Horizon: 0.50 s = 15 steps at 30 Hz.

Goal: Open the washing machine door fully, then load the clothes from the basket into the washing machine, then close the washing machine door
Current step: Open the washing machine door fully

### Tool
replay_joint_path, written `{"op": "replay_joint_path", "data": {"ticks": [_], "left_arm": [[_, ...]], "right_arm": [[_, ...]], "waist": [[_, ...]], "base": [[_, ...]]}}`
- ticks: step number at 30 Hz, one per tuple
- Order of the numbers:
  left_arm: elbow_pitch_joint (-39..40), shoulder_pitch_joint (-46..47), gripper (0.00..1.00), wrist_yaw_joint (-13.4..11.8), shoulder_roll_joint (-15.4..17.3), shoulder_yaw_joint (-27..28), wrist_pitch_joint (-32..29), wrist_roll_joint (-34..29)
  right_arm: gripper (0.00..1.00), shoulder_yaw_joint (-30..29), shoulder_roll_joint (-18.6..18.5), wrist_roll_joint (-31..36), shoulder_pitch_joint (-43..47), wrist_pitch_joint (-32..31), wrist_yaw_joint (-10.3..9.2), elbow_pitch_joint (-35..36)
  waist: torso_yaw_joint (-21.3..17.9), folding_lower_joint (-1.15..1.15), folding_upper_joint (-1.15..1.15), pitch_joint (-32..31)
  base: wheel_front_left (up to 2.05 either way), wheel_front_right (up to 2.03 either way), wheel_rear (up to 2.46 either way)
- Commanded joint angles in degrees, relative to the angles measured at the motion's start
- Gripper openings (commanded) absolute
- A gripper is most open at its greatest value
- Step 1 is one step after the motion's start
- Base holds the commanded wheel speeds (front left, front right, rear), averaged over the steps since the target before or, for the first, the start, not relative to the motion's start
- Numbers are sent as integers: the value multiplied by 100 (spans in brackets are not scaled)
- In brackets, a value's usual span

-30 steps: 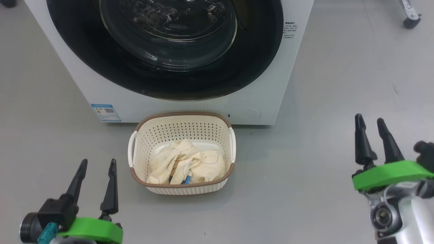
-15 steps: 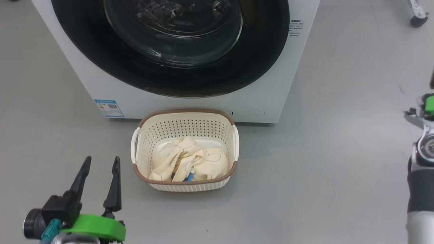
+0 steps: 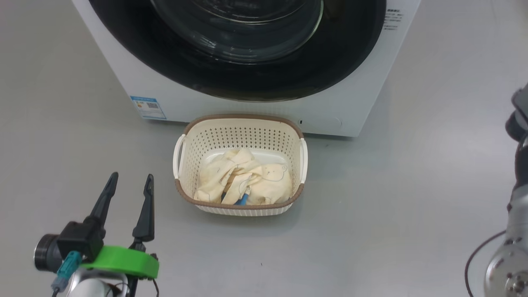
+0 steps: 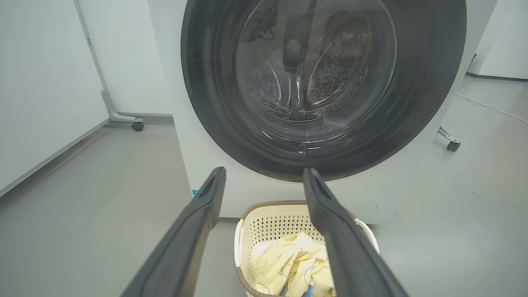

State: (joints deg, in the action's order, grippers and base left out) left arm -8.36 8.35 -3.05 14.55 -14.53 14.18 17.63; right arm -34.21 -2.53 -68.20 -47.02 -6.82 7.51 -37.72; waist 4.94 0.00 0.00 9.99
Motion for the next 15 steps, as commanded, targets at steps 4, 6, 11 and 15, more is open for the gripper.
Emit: {"op": "replay_joint_path", "data": {"ticks": [4, 6, 11, 15], "left_arm": [[168, 362, 100, 26, 42, 187, 79, -59], [167, 420, 100, 44, -2, 167, 80, -77], [145, 519, 100, 97, -149, 163, 81, -117], [123, 572, 100, 153, -256, 196, 81, -162]], "right_arm": [[0, -60, -158, 50, -938, -467, -2, -279], [0, -99, -218, 166, -1206, -650, -2, -476], [0, -157, -277, 456, -1722, -1074, -2, -806], [0, -204, -247, 659, -2021, -1412, -2, -998]], "waist": [[234, 0, 0, 268], [321, 0, 0, 369], [508, 0, 0, 546], [624, 0, 0, 656]], "base": [[0, 0, 0], [0, 0, 0], [0, 0, 0], [0, 0, 0]]}}
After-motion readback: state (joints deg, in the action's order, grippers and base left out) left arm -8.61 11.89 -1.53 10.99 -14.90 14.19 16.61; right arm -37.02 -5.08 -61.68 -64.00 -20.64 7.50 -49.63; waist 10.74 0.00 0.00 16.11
